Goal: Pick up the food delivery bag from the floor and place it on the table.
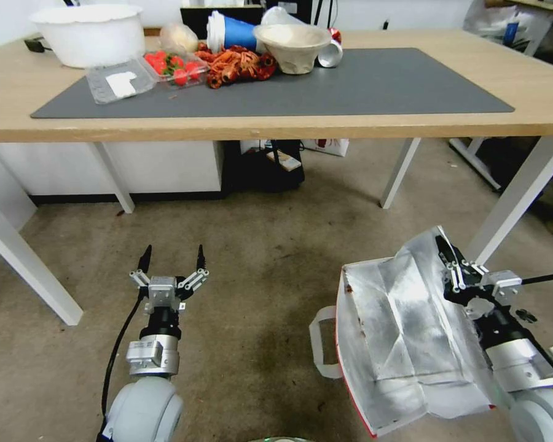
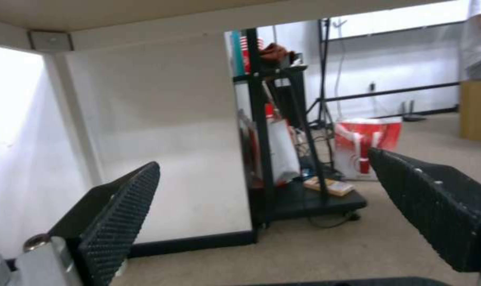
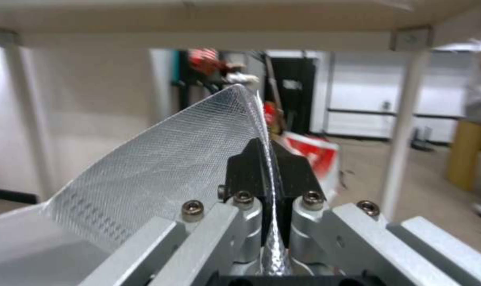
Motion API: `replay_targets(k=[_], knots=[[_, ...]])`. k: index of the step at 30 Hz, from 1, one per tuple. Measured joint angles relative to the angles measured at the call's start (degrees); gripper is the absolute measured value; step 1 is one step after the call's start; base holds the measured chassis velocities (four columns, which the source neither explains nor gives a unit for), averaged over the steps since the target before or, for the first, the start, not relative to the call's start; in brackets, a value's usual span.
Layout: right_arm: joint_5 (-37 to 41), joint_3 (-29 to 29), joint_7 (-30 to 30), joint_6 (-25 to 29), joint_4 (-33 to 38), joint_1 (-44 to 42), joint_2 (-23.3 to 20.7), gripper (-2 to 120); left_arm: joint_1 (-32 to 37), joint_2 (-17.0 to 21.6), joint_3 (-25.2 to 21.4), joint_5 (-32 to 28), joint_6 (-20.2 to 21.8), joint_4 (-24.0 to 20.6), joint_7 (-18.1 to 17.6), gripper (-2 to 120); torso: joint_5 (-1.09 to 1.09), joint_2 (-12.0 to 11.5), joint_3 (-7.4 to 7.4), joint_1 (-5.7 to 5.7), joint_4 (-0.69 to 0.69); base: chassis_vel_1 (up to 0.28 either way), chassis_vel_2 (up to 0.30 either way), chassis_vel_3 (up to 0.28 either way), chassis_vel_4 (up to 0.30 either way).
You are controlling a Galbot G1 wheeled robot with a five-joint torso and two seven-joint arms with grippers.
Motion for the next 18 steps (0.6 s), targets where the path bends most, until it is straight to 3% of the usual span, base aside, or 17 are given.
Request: replay_targets(k=[7,12,18], knots=[[6.34,0.27,-5.96,0.37,0.94,0.96,-3.03,0,0.17,0.31,-0.77,-3.14,-0.62,-0.5,3.92,93,0.0,0.0,0.0,0.0,0.0,0.0,0.0,0.0,0.0],[11.51,0.77,-12.47,-0.06,1.76,2.37,-4.94,0,0.17,0.44,-1.39,-3.56,-1.47,-0.57,5.39,95,0.0,0.0,0.0,0.0,0.0,0.0,0.0,0.0,0.0],[15.01,0.79,-15.22,-1.31,2.46,2.65,-5.75,0,0.31,0.6,-2.03,-3.56,-2.58,-0.58,5.84,97,-0.01,0.0,0.0,0.0,0.0,0.0,0.0,0.0,0.0]])
